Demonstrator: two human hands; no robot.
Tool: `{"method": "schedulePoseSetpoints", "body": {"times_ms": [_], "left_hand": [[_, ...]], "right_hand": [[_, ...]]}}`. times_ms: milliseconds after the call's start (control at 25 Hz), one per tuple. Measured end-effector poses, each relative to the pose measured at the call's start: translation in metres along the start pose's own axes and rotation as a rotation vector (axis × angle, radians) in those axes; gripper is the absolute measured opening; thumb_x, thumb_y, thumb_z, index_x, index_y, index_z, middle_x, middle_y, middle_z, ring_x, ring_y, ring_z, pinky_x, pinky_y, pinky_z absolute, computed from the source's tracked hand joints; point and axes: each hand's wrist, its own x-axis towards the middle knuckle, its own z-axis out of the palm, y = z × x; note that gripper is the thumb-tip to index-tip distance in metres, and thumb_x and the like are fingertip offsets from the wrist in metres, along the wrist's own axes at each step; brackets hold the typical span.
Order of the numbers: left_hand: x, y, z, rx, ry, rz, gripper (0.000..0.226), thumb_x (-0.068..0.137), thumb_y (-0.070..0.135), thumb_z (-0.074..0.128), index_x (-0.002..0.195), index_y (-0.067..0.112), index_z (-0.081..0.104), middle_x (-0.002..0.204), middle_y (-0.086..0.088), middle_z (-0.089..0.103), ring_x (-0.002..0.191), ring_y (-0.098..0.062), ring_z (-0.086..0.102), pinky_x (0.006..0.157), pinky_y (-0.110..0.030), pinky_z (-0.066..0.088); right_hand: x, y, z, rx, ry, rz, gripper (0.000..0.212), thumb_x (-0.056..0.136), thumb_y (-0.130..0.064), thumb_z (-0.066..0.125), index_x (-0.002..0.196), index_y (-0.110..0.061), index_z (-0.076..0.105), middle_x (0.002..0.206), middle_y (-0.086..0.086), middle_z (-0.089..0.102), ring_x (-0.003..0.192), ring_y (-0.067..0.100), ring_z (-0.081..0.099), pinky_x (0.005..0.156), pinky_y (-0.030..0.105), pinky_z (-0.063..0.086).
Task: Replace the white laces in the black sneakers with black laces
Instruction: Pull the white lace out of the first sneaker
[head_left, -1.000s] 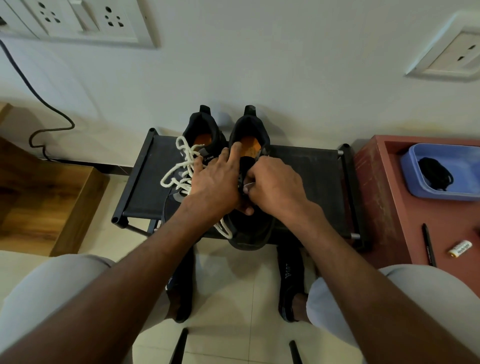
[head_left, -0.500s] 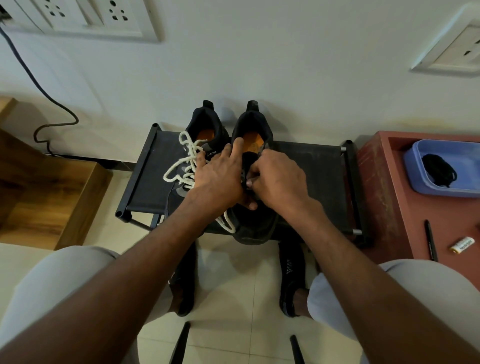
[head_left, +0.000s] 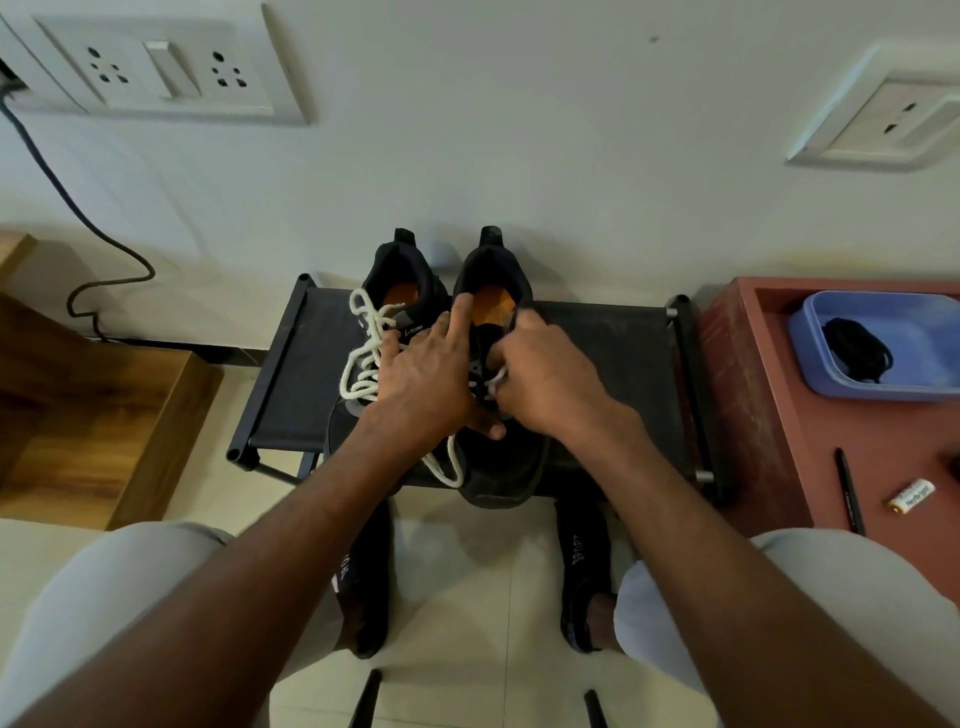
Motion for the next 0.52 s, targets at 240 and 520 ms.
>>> {"method": "schedulePoseSetpoints", "body": {"times_ms": [240,520], "left_hand": [[0.000,0.000,-0.002,-0.017,0.001,-0.001,0.141,0.054,0.060,0.094,0.157,0.024,0.005,0.150,-0.003,0.052,0.139,-0.031,0.050,0.124,-0.060,0.016],[-0.001,0.001,-0.002,-0.021,-0.011,0.002,0.139,0.057,0.058,0.094,0.158,0.023,0.005,0.139,-0.003,0.060,0.137,-0.031,0.052,0.124,-0.060,0.012]], "right_hand": [[0.004,0.013,-0.033,0.559,0.399,0.228,0.017,0.090,-0.019,0.076,0.088,-0.035,0.083,0.076,-0.023,0.066,0.076,-0.001,0.065,0.076,0.024,0.056],[0.002,0.009,-0.017,0.001,-0.079,0.011,0.042,0.089,-0.028,0.077,0.129,-0.030,0.069,0.133,0.003,0.046,0.120,0.026,0.050,0.095,0.046,0.055]]}}
